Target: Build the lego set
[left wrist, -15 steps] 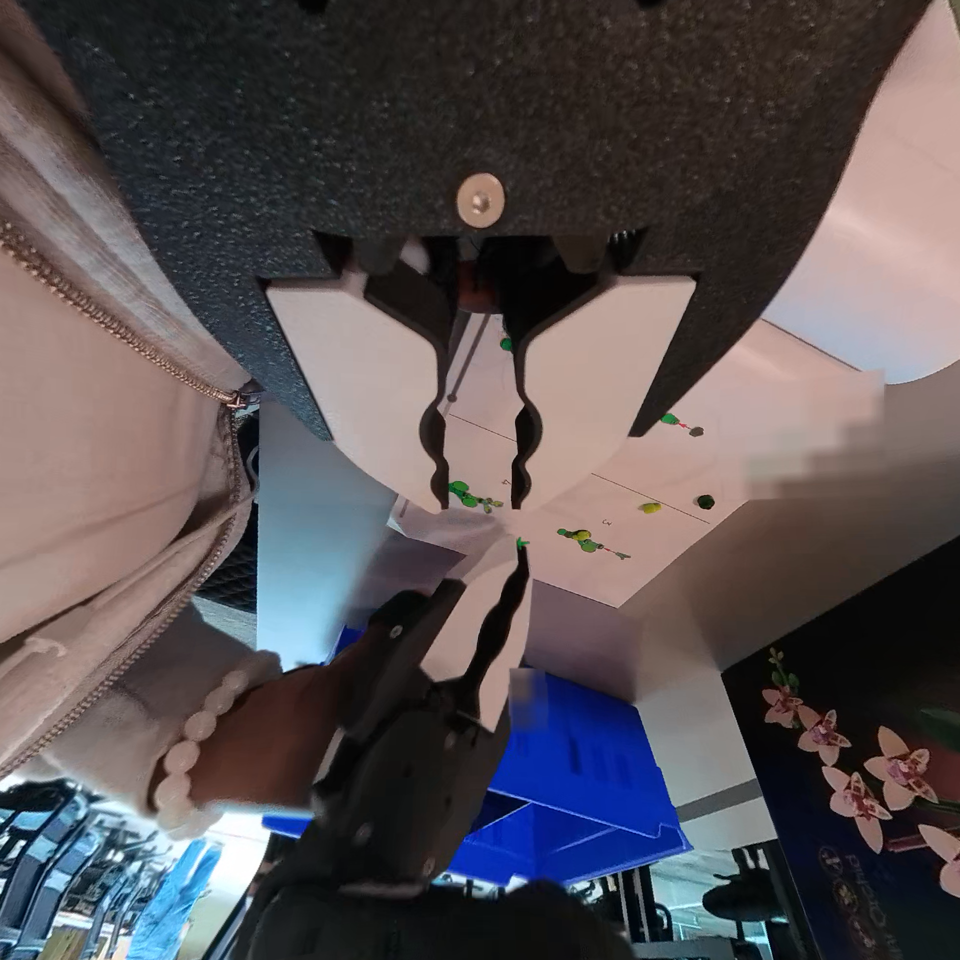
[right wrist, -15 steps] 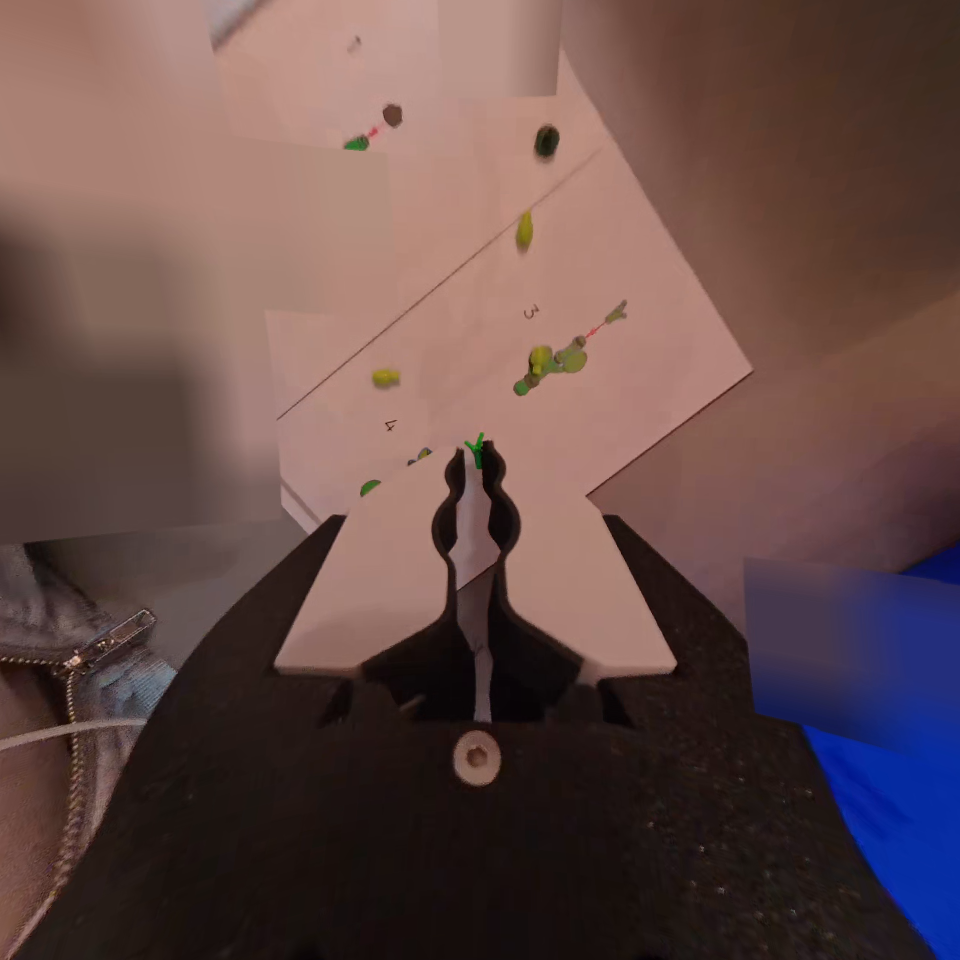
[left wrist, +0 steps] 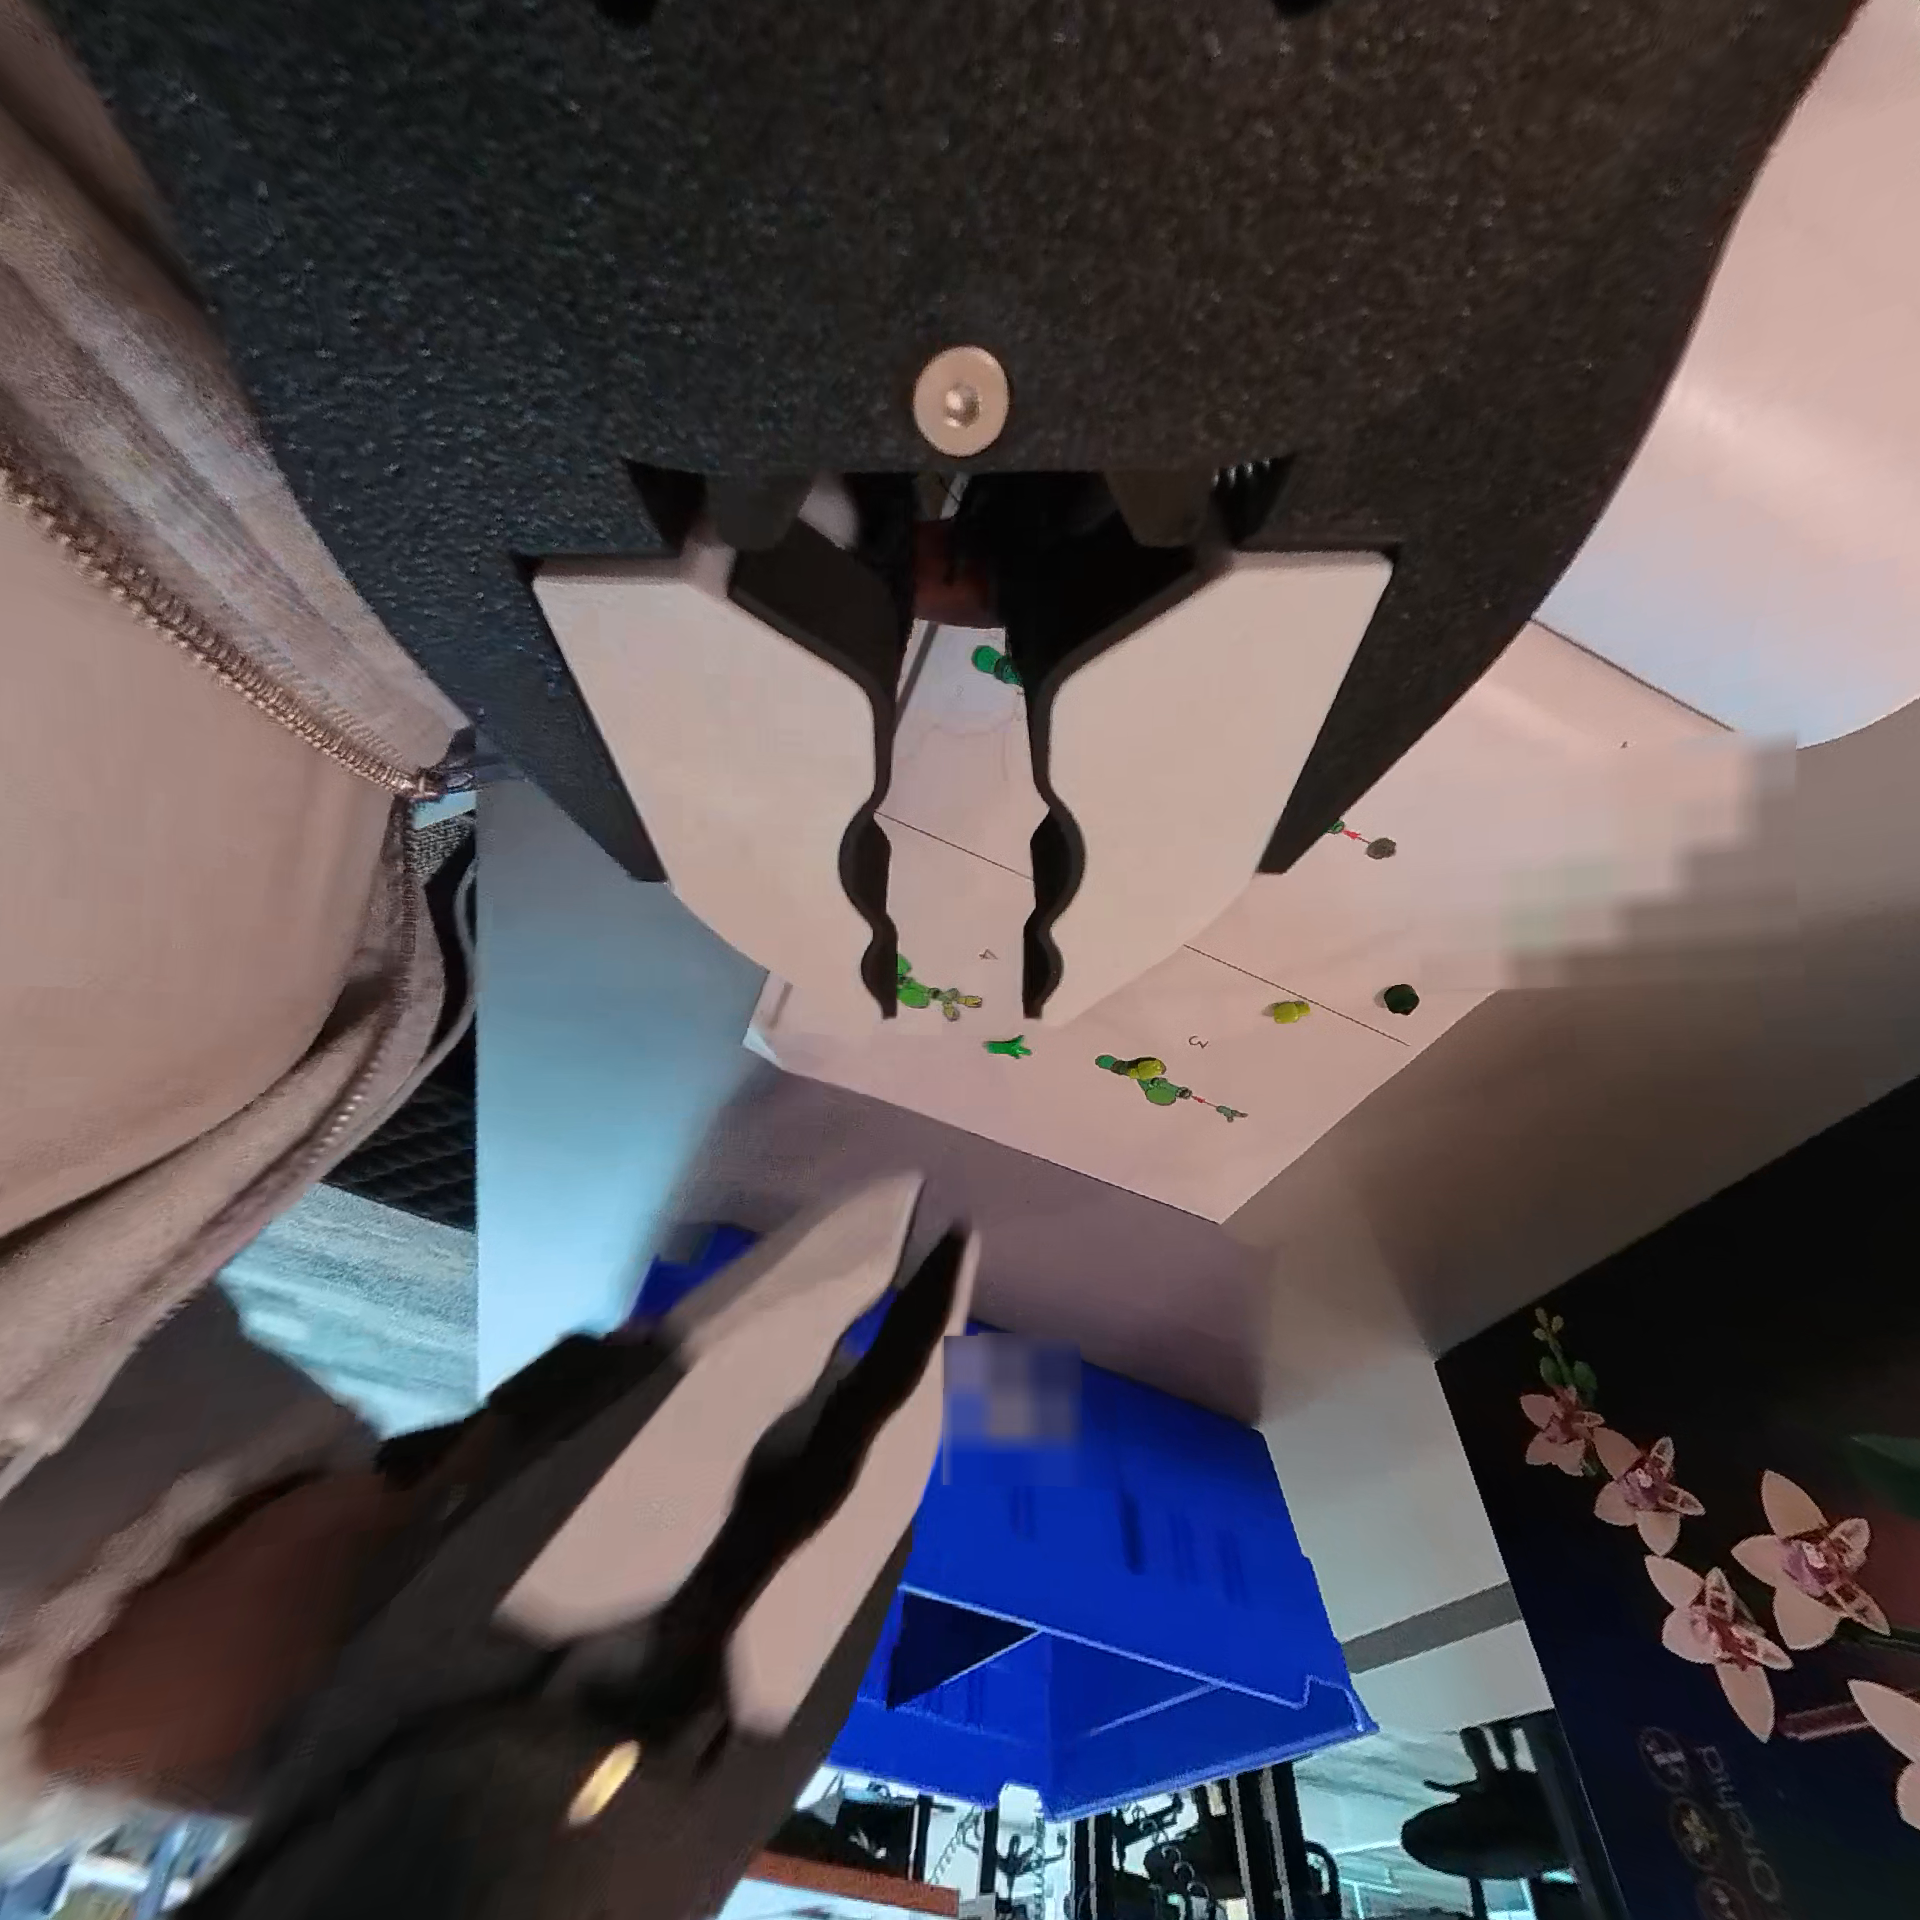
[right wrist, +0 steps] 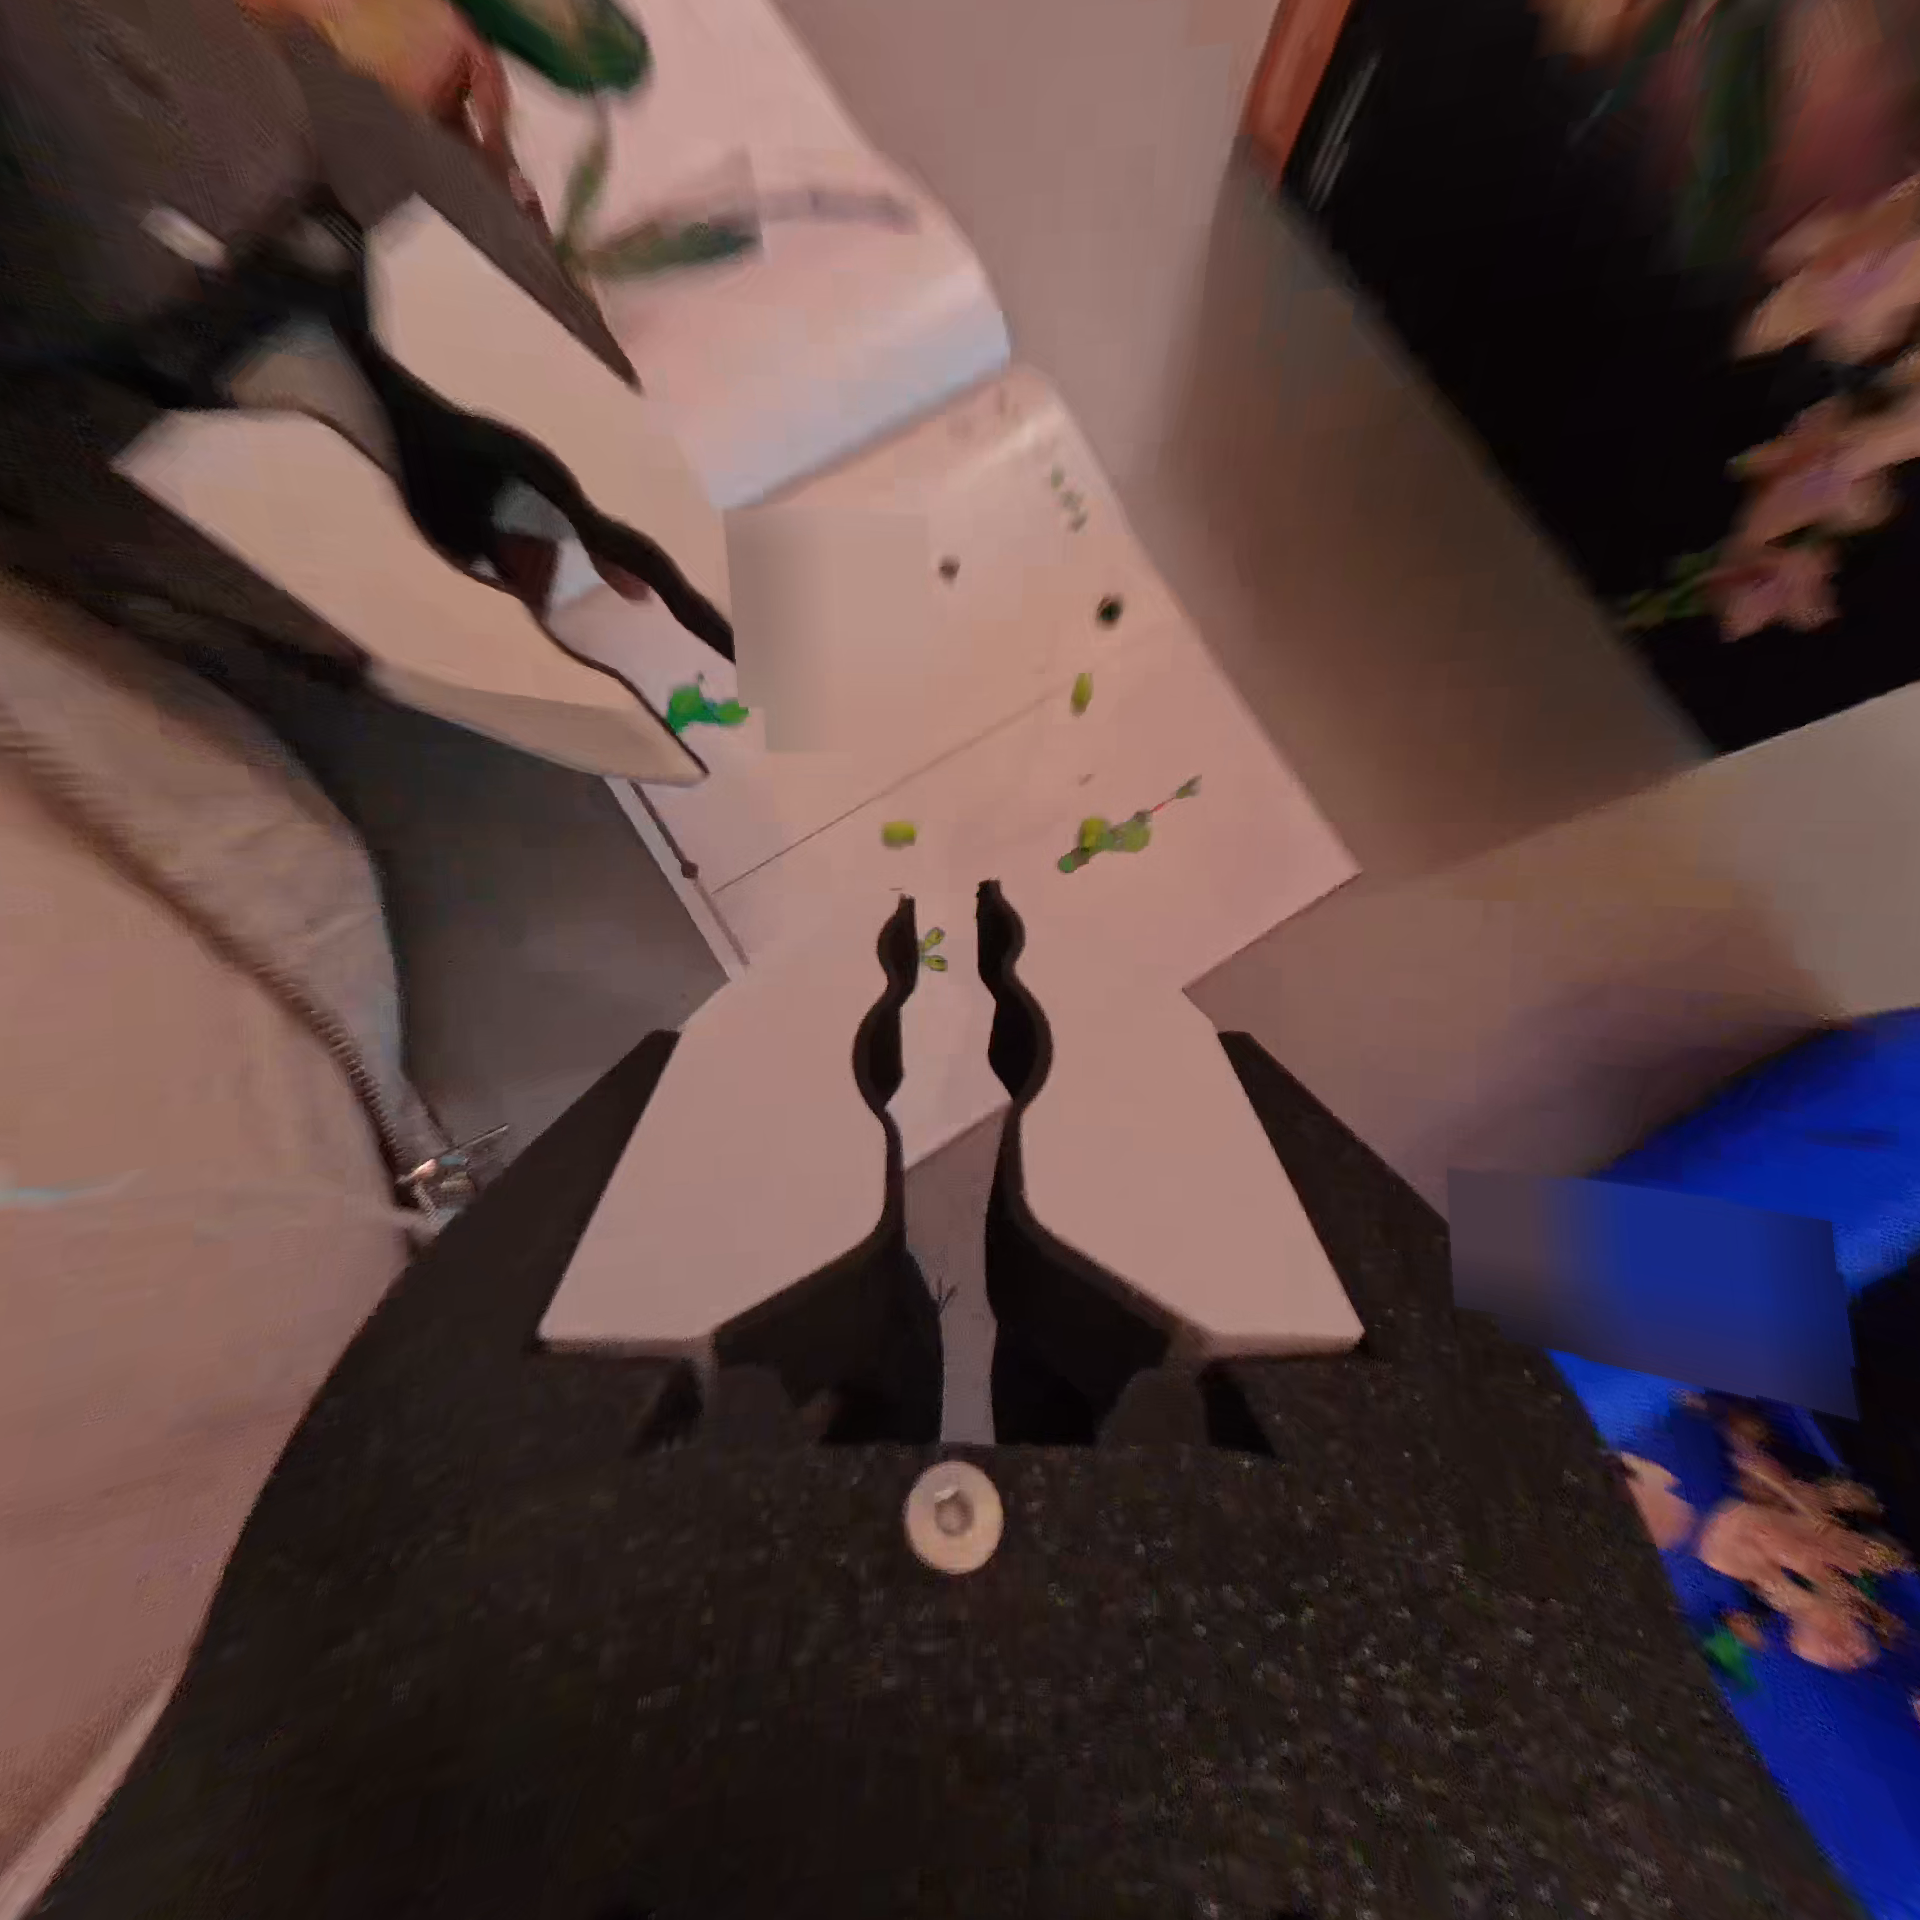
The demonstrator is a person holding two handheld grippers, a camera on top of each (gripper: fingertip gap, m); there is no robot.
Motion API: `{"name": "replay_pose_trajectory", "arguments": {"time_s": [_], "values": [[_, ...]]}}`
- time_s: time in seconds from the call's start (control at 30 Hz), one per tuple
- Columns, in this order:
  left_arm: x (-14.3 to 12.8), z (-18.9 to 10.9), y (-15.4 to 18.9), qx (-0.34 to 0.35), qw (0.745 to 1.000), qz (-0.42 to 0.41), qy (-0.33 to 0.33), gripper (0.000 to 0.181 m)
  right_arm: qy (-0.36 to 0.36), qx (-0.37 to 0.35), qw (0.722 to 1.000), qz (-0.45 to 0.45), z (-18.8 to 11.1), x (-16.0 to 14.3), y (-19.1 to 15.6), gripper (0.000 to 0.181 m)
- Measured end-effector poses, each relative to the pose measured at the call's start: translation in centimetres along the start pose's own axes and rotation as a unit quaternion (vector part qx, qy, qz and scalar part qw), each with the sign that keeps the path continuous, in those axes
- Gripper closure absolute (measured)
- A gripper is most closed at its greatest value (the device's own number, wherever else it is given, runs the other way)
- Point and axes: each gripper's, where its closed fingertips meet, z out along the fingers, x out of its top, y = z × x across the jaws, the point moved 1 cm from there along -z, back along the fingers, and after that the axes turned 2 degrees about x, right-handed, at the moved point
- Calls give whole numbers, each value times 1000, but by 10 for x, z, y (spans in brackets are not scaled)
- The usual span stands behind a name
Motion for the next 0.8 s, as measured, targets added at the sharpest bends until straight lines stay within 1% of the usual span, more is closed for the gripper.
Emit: {"name": "replay_pose_trajectory", "arguments": {"time_s": [0.07,0.1,0.17,0.2,0.27,0.3,0.37,0.43,0.47,0.5,0.6,0.7,0.8], "values": [[0,3,-2,5,1000,-4,-5,159,54,-32,998,-11,-46,5,17,173],[0,5,-3,5,1000,-7,-7,159,64,-48,997,-17,-68,0,30,174],[2,9,-3,2,1000,-14,-8,159,52,-99,994,-20,-104,-20,69,175],[3,11,-3,2,1000,-17,-10,159,36,-121,992,-27,-116,-33,90,176],[6,15,-4,6,1000,-16,-13,159,-12,-147,988,-33,-129,-60,128,178],[8,17,-4,9,1000,-14,-13,159,-40,-156,987,-29,-130,-72,145,178],[12,22,-4,14,1000,-13,-10,159,-104,-171,980,-15,-122,-97,176,180],[16,28,-3,18,1000,-18,-4,159,-193,-226,955,2,-113,-126,207,181],[17,31,-3,19,1000,-20,-2,159,-228,-247,942,-3,-107,-137,218,181],[18,33,-2,22,1000,-21,0,159,-247,-260,934,-9,-100,-144,224,181],[19,37,-1,26,999,-23,1,159,-252,-227,941,-5,-70,-155,225,181],[17,38,-4,27,999,-29,0,159,-277,-232,932,-27,-60,-167,235,181],[16,36,-9,29,999,-41,3,159,-273,-216,937,-28,-50,-172,236,181]]}}
